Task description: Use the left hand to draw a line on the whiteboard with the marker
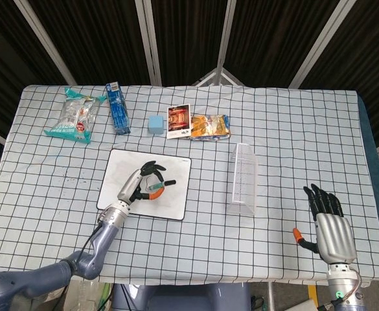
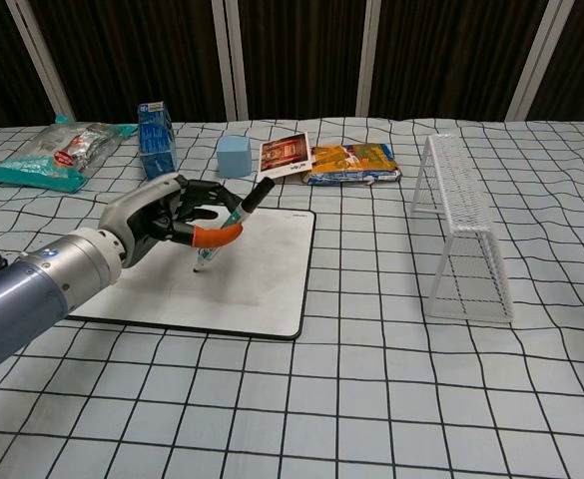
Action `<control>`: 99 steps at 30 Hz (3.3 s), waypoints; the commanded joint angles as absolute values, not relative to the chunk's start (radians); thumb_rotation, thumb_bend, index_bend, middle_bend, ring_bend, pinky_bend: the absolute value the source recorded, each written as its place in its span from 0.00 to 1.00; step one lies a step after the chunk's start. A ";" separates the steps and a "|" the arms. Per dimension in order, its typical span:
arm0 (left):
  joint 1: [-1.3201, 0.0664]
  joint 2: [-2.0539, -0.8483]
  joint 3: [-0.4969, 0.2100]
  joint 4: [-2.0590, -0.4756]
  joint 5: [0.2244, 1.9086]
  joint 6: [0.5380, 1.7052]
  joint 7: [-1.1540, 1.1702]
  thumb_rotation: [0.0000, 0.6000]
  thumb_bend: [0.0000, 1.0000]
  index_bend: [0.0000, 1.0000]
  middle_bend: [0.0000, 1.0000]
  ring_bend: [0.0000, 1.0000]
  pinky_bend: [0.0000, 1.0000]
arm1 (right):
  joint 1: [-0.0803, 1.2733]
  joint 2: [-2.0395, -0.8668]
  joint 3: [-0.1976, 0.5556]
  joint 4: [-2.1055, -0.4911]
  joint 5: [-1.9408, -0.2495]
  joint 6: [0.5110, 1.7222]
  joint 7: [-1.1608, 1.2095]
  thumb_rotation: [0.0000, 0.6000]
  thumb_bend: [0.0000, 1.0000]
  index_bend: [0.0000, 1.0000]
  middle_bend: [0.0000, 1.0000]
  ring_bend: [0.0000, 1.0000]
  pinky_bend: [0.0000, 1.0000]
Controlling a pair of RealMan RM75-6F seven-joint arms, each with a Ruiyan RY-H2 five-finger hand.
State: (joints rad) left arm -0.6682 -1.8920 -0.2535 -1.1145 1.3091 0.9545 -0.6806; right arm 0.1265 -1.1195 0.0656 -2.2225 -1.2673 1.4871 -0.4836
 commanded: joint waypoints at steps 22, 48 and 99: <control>-0.743 -1.798 -0.325 -1.118 1.323 0.927 -0.641 1.00 0.56 0.71 0.26 0.07 0.10 | 0.127 -1.119 0.066 -2.223 -1.267 1.487 -0.484 1.00 0.30 0.00 0.00 0.00 0.00; -0.785 -1.900 -0.284 -0.952 1.345 0.899 -0.741 1.00 0.56 0.71 0.26 0.07 0.10 | 0.127 -1.119 0.066 -2.223 -1.267 1.487 -0.484 1.00 0.30 0.00 0.00 0.00 0.00; -0.779 -1.935 -0.227 -0.705 1.374 0.910 -0.873 1.00 0.57 0.72 0.26 0.07 0.10 | 0.127 -1.119 0.066 -2.223 -1.267 1.487 -0.484 1.00 0.30 0.00 0.00 0.00 0.00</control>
